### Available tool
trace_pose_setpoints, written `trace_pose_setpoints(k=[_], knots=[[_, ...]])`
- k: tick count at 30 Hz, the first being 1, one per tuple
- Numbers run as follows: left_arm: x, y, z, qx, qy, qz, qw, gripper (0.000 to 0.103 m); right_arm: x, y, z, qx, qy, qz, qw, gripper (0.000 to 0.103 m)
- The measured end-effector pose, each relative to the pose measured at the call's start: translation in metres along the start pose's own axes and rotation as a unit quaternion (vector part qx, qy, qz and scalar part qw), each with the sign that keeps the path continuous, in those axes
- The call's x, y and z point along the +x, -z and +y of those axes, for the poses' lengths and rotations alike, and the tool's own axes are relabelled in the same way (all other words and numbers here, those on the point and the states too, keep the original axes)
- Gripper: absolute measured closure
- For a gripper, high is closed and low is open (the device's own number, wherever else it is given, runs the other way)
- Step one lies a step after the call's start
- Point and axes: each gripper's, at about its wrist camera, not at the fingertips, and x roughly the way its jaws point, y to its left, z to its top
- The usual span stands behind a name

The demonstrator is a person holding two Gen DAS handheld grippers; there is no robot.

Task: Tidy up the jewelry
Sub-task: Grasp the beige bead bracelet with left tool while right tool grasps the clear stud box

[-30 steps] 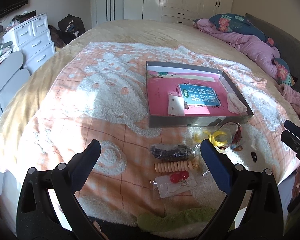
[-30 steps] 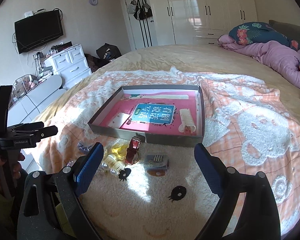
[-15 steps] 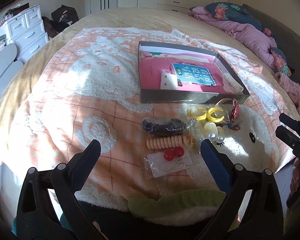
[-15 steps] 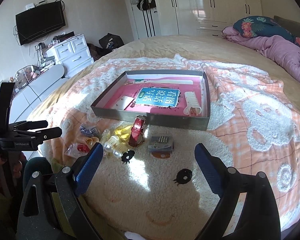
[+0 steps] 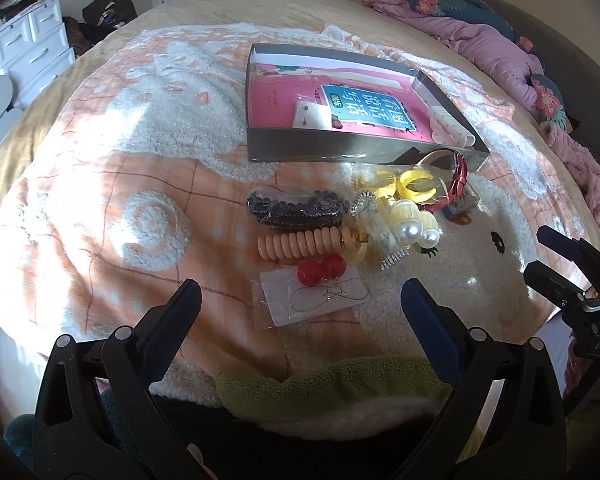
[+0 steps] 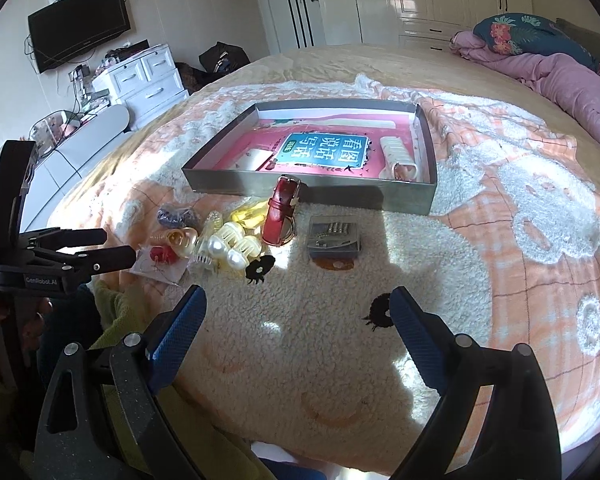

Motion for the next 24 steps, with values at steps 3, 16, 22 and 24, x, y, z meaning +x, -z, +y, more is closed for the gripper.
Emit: trace_pose_setpoints(k=[3,16,22,24], knots=[[0.006,0.001,-0.002,-0.002,0.008,0.003,1.0,0.01,0.005,0.002,0.001,0.0,-0.001,0.006,1.0,0.011],[0.044,-0.015,0.02,-0.081,0.073,0.017,0.9938,0.01,0.029,-0.002,-0.009,0.007,0.003,0.016,1.0,0.011],[0.055,-0.019,0.021,-0.095,0.084,0.018,0.9917,0.01,0.045,-0.012,-0.02,0.006,0.019,0.016,1.0,0.011],[0.058,-0.021,0.018,-0.092,0.08,0.018,0.9924,0.01,0.052,-0.015,-0.025,0.005,0.025,0.017,1.0,0.011]])
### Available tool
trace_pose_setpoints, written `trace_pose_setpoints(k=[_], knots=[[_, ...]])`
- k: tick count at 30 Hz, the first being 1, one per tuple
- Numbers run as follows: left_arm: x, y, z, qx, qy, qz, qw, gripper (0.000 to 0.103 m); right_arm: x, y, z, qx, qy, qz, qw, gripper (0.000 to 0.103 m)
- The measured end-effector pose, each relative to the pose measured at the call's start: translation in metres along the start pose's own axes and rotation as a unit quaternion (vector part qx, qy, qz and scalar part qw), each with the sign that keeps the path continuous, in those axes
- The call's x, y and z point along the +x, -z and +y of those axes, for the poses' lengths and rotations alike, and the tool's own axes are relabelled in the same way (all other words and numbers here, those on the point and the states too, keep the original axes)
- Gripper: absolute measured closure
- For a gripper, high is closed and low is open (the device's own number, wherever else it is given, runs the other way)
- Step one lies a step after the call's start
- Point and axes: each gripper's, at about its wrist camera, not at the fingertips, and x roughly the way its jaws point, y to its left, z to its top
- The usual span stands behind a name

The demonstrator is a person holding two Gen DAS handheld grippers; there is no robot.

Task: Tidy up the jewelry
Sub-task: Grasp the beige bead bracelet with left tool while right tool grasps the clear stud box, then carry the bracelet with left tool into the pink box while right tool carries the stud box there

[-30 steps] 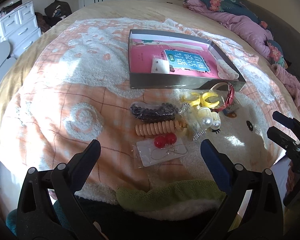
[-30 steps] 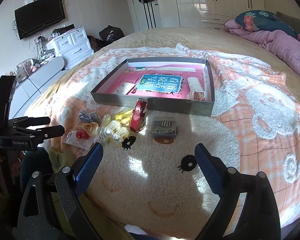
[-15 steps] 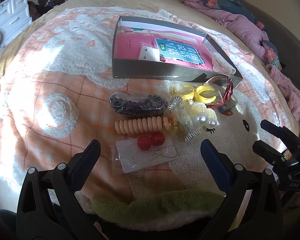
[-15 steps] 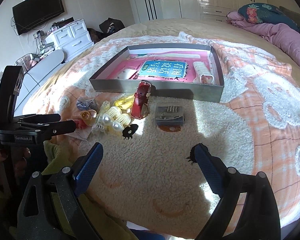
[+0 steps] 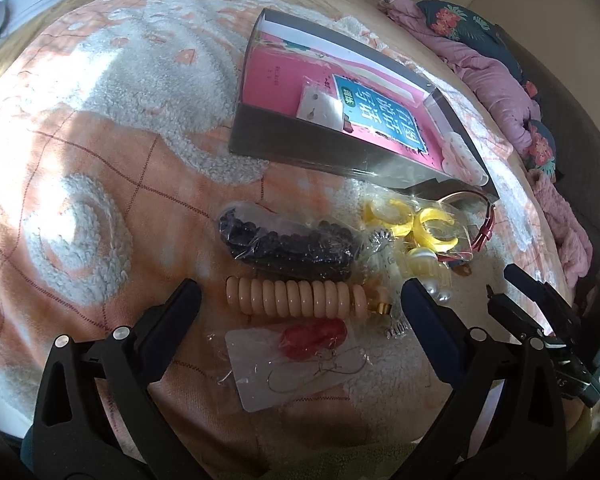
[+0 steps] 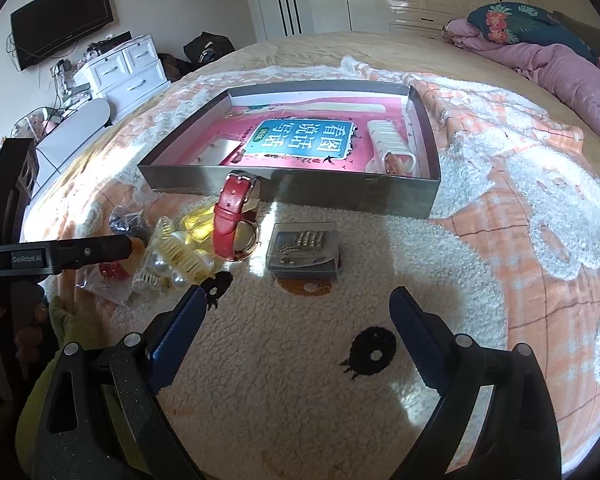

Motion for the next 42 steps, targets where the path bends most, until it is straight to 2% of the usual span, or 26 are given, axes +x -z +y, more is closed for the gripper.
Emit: trace_pose_setpoints(k=[3,7,10,13,17,19,22,35,42], knots=[[0.002,0.0,-0.007,0.017,-0.014,-0.003,0.9998,0.011,0.014,-0.006,-0.004,0.001,0.006,0.005,1.0,0.011],[0.002,-0.001,-0.007,0.027,-0.029,-0.009,0.9992,0.034,0.031,-0.013,-0.008,0.006,0.015,0.007,1.0,0.011],[0.0,0.0,-0.004,0.033,-0.033,-0.011,0.9988,0.037,0.047,-0.019,-0.008,0.009,0.013,0.013,1.0,0.012],[-0.003,0.0,-0.004,0.038,-0.031,-0.015,0.9987,0.037,0.057,-0.02,-0.004,-0.001,0.019,0.013,1.0,0.025],[-0.012,0.002,-0.002,0.035,-0.025,-0.025,0.9988,0.037,0.053,-0.019,-0.006,-0.004,0.011,0.0,1.0,0.056],[-0.019,0.002,-0.003,0.037,-0.027,-0.033,0.9984,0.037,0.048,-0.017,-0.011,0.006,-0.001,-0.006,1.0,0.059],[-0.031,0.0,0.0,0.034,-0.027,-0.047,0.998,0.037,0.037,-0.012,-0.015,0.015,-0.003,-0.012,1.0,0.06],[-0.076,-0.008,0.021,0.018,-0.07,-0.105,0.9919,0.037,-0.025,0.007,-0.037,0.028,0.025,-0.045,0.998,0.06],[-0.094,-0.016,0.022,0.018,-0.073,-0.129,0.9887,0.037,-0.047,0.0,-0.035,0.022,0.021,-0.068,0.997,0.06]])
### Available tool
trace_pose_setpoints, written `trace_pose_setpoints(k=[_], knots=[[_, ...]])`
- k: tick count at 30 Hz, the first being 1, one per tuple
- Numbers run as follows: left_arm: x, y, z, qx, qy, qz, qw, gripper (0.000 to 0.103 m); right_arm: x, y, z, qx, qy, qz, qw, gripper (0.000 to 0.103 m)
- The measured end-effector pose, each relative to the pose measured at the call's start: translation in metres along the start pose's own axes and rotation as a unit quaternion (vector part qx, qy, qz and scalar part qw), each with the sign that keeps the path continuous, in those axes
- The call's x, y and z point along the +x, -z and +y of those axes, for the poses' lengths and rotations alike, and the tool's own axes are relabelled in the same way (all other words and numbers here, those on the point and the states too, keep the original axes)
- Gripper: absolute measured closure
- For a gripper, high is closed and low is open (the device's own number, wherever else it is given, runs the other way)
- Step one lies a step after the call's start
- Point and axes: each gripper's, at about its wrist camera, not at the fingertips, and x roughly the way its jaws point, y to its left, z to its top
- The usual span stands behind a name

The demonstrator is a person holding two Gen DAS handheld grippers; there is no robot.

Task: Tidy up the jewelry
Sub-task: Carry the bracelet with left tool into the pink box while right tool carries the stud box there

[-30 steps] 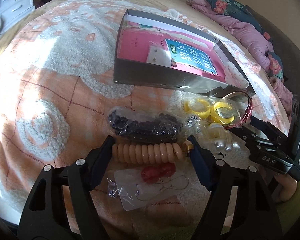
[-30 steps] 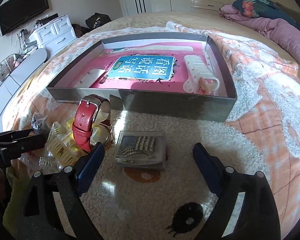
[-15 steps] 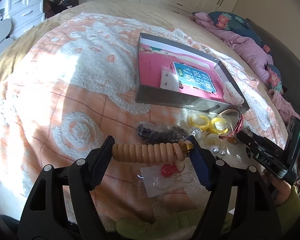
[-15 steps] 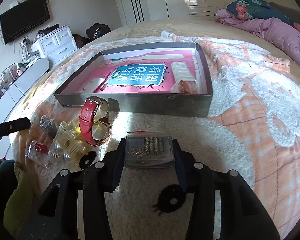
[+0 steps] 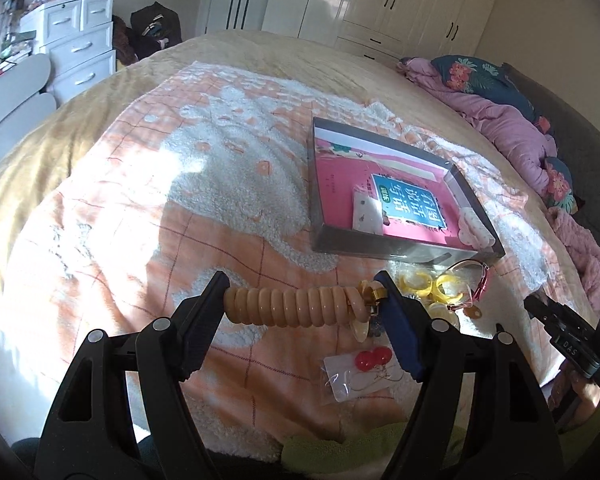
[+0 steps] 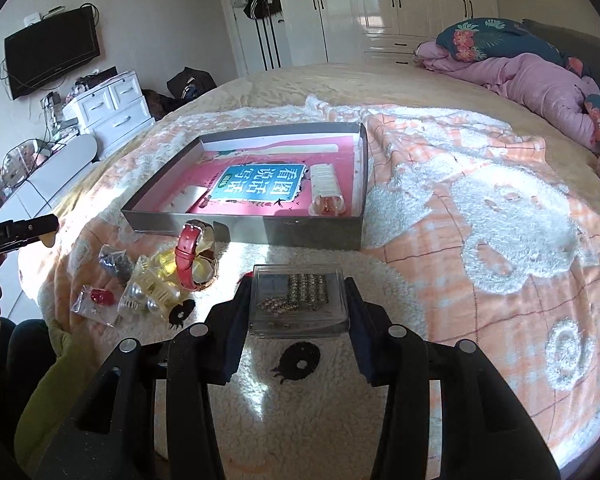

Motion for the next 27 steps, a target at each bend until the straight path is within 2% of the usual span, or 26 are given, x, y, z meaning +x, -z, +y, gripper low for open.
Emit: trace_pose_setpoints(k=[17,27], knots=[[0.013,-0.024,-0.026,0.037,0.01,-0.014,0.9992,0.037,0.007,-0.042,0.036,-0.03,-0.045,-0.032,0.998,0.06],[0.035,-0.051,-0.052,0.072,0.02,-0.015,0.9971,0.037,0.023,-0.069,0.045,-0.037,-0.049,-0.039,0.997,0.06]])
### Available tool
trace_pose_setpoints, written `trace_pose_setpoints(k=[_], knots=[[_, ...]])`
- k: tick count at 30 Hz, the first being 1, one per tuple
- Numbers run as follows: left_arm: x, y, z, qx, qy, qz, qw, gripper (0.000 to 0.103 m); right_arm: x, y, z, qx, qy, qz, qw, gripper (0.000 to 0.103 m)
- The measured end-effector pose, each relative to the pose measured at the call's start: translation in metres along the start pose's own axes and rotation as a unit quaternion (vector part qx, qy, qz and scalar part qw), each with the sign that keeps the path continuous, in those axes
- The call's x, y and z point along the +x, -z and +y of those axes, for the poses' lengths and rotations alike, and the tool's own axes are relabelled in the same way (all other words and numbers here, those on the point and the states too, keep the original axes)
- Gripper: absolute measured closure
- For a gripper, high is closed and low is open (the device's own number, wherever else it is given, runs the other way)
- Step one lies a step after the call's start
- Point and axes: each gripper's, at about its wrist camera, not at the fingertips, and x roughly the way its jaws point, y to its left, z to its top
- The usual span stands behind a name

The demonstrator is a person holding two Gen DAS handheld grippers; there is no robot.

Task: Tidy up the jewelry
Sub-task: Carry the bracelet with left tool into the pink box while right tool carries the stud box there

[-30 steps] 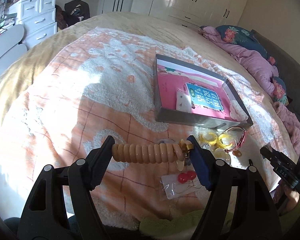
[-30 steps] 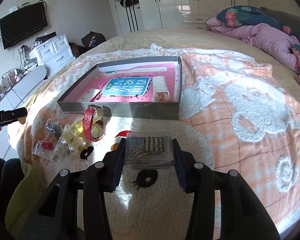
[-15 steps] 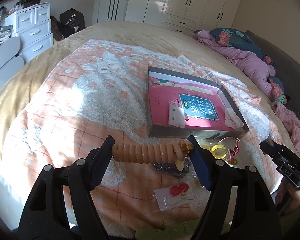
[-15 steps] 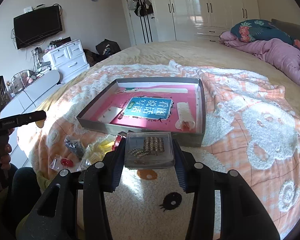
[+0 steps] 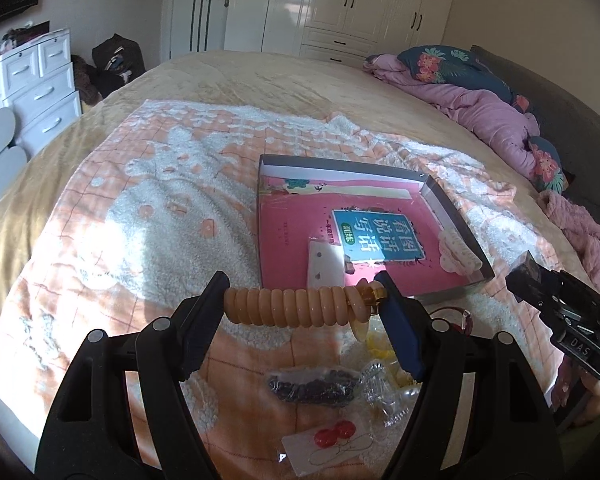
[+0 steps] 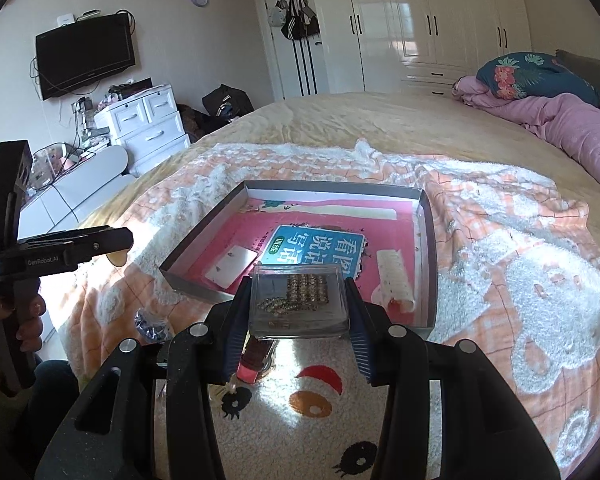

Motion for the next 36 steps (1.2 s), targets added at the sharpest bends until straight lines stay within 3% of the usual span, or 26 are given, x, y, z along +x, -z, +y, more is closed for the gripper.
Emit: trace_pose_setpoints(k=[22,36], knots=[[0.065,-0.033,-0.001,0.032,0.006,0.038,0.9987,0.037,0.053,-0.037,-0.008,0.0,-0.001,0.023,1.0,0.06],[0.106,-0.025,-0.005,0.056,0.02,0.073,0.9956,0.037,0.102,-0.035,-0.019,0.006,0.004,0.07,0.997,0.06]])
